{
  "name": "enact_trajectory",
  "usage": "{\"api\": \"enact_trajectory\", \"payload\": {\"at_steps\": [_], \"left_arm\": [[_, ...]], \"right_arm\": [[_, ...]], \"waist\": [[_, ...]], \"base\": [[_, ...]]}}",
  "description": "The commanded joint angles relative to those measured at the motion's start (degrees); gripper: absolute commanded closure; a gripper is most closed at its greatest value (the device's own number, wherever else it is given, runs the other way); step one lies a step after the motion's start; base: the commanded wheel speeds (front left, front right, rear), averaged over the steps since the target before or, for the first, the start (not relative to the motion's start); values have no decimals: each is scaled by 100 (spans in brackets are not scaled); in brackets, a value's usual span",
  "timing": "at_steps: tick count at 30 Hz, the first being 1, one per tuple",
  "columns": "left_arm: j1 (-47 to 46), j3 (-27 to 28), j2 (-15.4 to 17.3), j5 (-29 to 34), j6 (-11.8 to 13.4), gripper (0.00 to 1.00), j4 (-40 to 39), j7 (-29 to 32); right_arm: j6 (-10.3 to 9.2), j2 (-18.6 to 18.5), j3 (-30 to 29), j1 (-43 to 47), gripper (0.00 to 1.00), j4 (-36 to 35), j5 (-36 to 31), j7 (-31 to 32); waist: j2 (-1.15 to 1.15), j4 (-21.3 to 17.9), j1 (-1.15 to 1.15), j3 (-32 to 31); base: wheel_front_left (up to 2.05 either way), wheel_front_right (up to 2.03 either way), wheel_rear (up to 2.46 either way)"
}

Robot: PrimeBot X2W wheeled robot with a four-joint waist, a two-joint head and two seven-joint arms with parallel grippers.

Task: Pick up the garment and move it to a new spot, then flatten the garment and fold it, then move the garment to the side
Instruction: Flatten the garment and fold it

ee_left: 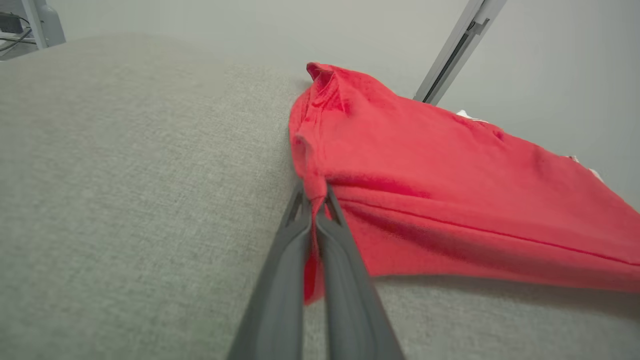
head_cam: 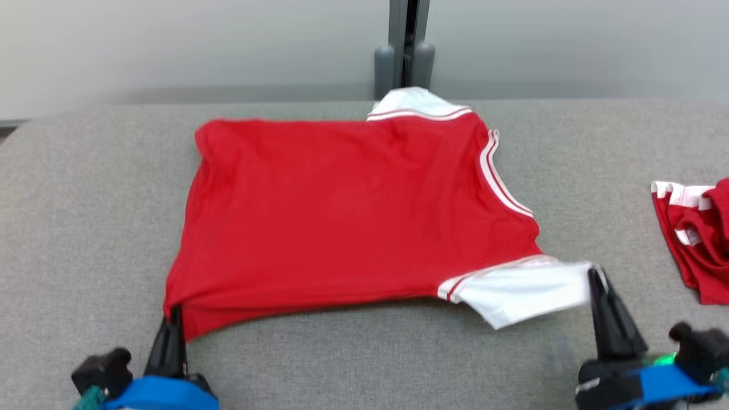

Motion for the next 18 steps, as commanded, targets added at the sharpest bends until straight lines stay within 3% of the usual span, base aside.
{"api": "enact_trajectory", "payload": {"at_steps": [1, 12, 18], "left_arm": [[165, 51, -26, 63, 8, 100, -30, -15], [1395, 285, -282, 457, 8, 100, -87, -15], [1630, 385, -336, 598, 8, 100, -291, -15]], "right_arm": [[0, 27, 20, 274, 100, 3, 29, -19], [0, 37, 83, 1811, 100, 165, 89, -19], [-1, 101, -149, 2031, 100, -102, 184, -19]], "waist": [[0, -73, 2, -162], [0, -29, 2, -735], [0, 33, 2, -844]], "base": [[0, 0, 0], [0, 0, 0], [0, 0, 0]]}}
